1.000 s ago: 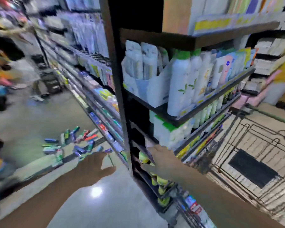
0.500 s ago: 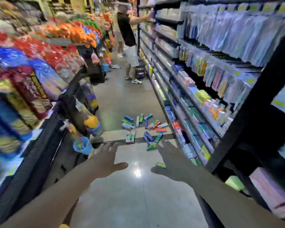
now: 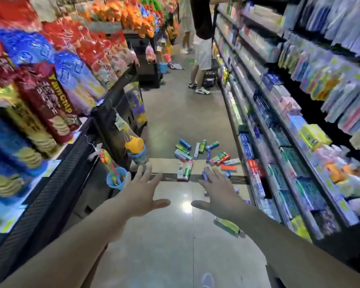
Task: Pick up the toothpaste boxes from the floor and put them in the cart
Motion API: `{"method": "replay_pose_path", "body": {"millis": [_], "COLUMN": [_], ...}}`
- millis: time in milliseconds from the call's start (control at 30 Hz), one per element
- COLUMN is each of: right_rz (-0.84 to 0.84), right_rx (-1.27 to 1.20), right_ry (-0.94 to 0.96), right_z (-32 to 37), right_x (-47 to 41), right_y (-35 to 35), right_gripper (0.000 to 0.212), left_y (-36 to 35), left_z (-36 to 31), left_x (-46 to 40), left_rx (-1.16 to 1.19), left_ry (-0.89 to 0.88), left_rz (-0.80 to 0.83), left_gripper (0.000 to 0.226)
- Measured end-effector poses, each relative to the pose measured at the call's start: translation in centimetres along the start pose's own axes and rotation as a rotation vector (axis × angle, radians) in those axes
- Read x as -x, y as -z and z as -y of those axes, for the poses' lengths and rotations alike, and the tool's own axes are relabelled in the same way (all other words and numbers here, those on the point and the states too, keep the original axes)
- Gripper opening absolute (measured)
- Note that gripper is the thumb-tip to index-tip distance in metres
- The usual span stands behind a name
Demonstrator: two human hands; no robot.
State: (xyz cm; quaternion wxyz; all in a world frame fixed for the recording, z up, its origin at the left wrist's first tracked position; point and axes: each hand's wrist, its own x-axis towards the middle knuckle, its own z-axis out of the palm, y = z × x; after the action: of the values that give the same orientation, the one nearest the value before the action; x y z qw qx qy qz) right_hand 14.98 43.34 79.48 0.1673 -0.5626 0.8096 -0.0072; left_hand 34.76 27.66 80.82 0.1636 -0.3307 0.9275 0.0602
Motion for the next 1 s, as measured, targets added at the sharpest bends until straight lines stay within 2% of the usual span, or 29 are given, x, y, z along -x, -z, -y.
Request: {"method": "replay_pose_path", "body": {"millis": [67,167,200,533,767,833,933,1000], "right_rz": [0.020,0.048,0.070,0.184,0.191,0.179,0.167,0.174], "right_rx": [-0.036,-0.045,-0.047,0.021,-0.023,-0.042,-0.040,-0.054], "right_ry": [-0.013,-0.013,-0.007,0.006,-0.111,-0.142,-0.173,-0.193], "right_z": [-1.6,-4.4,-5.3,-8.7,-11.0,-11.6,-12.3,-12.9], "right_x": [-3.5,-9.2,-11.2,-26.9,-38.3,-41.0,-45.1,-47.7], "right_y": [1.2,2.6,3.1,4.4,5.6,6.5,7.8,8.1], "right_gripper": [0.091,0.097,0.097,0.098,0.101,0.099,0.095,0.095], "left_y": [1.9,4.4,5.0,7.1,9.0,10.1,11.6,12.5], "left_z": [0.0,0.7,1.2,6.7,12.4,13.4,14.8,15.4], "left_x": [-2.7,-7.7,-9.7,-22.7,-37.3,-40.9,-46.6,-50.1], "left_rx": [0.018,0.020,0.026,0.072,0.025,0.021,-0.020,-0.015], "left_ry": [0.039,0.085,0.091,0.112,0.027,-0.001,-0.032,-0.048], "left_rz": [0.044,0.097,0.087,0.133,0.131,0.147,0.144,0.172], "left_gripper": [0.103,0.130,0.133,0.126,0.149,0.142,0.109,0.096]}}
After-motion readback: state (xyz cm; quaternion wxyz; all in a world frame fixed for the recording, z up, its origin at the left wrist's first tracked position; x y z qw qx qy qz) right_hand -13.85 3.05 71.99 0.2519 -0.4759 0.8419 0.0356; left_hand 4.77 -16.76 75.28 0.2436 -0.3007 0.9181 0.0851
